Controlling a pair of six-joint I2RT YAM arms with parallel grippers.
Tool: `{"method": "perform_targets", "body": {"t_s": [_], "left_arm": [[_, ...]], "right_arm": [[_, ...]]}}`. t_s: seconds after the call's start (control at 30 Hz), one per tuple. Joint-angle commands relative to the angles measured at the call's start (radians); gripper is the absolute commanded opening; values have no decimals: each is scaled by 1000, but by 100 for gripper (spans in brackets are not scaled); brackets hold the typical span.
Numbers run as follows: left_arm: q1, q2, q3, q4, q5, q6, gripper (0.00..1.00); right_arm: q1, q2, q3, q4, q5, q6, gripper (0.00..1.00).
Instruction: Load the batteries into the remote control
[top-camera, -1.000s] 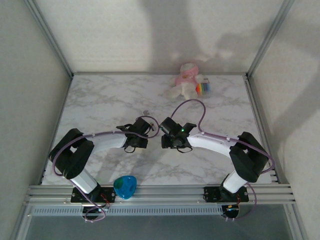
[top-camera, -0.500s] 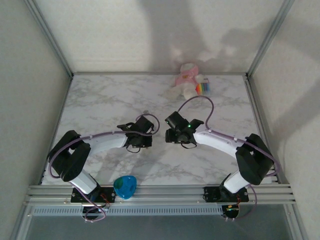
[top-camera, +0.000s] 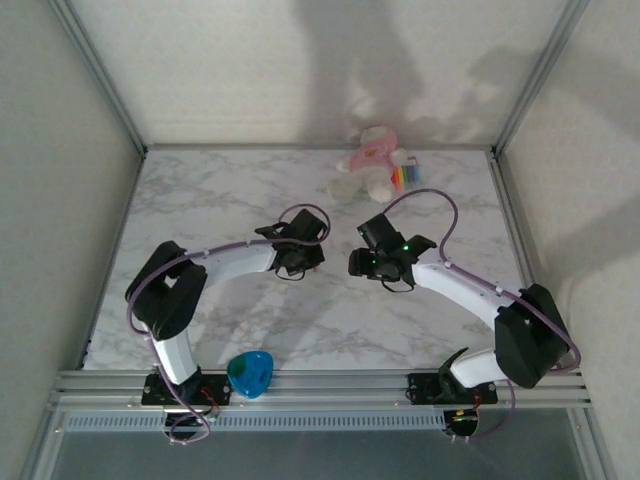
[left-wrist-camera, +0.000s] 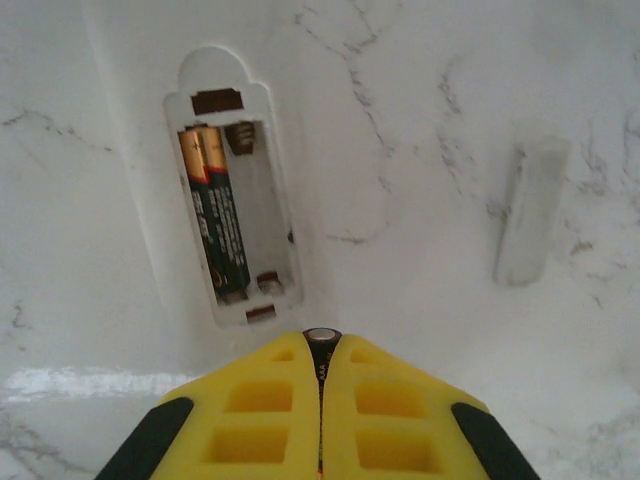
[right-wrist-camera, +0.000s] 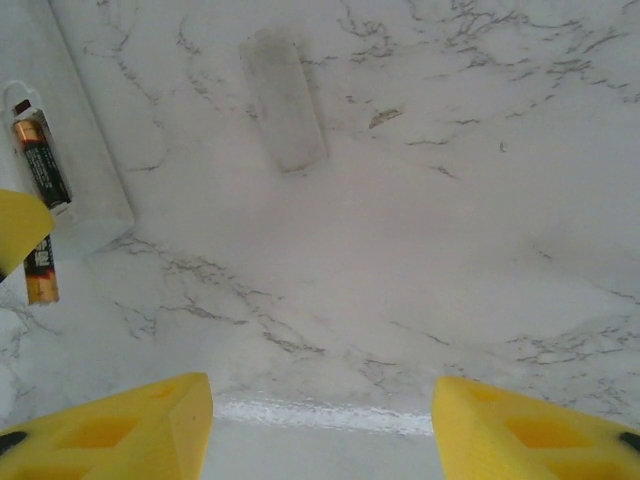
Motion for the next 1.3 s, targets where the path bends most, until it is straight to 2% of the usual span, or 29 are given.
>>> {"method": "perform_targets", "body": {"t_s": [0.0,0.53,1.27], "left_arm": [[16,25,54,-26,-66,-83,1],[68,124,143,-93,-121,-59,1],[63,121,122,-100,-80,-57,4]], "right_arm": [[-18,-23,-22,-16,-24,-28,61],[-59,-17,-32,-10,-50,-46,61],[-65,10,-34,12,-66,-32,61]]}}
